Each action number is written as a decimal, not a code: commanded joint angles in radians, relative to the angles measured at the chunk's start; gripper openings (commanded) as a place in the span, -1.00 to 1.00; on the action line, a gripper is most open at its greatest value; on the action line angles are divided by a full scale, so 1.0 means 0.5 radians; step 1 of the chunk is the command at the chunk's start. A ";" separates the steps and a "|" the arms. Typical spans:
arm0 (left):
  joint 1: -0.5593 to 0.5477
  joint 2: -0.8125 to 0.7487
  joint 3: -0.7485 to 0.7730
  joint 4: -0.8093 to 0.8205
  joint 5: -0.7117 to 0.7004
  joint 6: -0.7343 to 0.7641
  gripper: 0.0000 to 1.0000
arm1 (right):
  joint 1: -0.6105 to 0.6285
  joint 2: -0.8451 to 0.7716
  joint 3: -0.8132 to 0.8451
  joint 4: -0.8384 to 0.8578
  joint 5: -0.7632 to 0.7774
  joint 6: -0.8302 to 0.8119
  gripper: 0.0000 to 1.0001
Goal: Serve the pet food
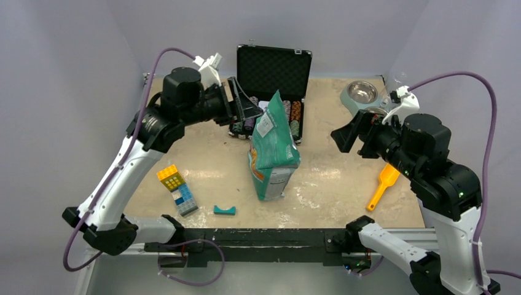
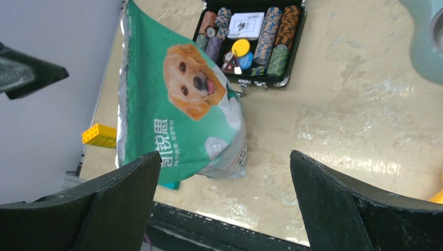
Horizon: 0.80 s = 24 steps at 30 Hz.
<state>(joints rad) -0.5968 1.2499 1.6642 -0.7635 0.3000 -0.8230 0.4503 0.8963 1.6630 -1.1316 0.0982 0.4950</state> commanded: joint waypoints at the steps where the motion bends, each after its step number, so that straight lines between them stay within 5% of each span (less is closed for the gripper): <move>1: -0.119 0.153 0.281 -0.049 -0.187 -0.042 0.33 | -0.008 -0.093 -0.070 0.092 -0.165 0.122 0.98; 10: -0.355 0.408 0.474 -0.119 -0.397 -0.034 0.25 | -0.010 0.004 -0.059 0.059 -0.293 0.023 0.93; 24: -0.475 0.572 0.516 -0.097 -0.345 -0.045 -0.06 | -0.006 0.102 -0.152 0.173 -0.669 -0.006 0.81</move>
<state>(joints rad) -0.8200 1.5311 1.8805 -0.8352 0.1211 -0.8303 0.4503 0.9184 1.5925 -1.1027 -0.1555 0.5030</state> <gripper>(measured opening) 0.510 0.920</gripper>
